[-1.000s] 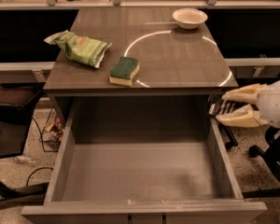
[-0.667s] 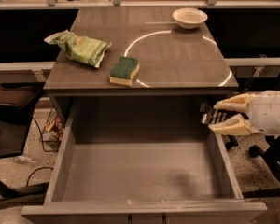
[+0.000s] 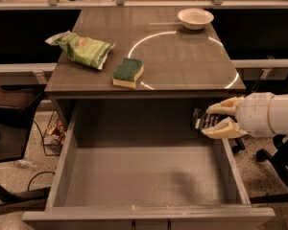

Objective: Place rxbar chocolate into top drawer

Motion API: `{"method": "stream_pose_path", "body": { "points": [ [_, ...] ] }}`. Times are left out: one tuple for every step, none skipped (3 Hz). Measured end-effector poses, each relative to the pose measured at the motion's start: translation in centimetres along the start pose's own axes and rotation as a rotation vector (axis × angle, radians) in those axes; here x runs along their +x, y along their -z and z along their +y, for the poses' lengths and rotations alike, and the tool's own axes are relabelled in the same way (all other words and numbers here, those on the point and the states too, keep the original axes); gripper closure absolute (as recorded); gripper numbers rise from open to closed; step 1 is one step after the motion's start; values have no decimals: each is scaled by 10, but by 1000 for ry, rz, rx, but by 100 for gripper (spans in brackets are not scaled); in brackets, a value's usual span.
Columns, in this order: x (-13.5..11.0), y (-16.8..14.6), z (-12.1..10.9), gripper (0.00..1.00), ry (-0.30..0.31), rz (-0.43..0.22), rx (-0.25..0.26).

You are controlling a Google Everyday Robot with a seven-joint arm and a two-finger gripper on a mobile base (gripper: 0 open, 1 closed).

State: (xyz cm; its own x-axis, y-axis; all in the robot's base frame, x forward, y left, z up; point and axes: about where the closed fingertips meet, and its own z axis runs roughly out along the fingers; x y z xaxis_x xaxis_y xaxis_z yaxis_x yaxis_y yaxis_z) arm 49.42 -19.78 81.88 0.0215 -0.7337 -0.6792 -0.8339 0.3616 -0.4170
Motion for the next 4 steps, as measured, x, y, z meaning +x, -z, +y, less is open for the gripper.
{"method": "stream_pose_path", "body": {
  "points": [
    [-8,-79,34,100,27,3,-134],
    [-14,-125,59,100,32,-19,-221],
    [-22,-164,89,100,-1,-74,-304],
    [-34,-205,128,100,-45,-137,-402]
  ]
}}
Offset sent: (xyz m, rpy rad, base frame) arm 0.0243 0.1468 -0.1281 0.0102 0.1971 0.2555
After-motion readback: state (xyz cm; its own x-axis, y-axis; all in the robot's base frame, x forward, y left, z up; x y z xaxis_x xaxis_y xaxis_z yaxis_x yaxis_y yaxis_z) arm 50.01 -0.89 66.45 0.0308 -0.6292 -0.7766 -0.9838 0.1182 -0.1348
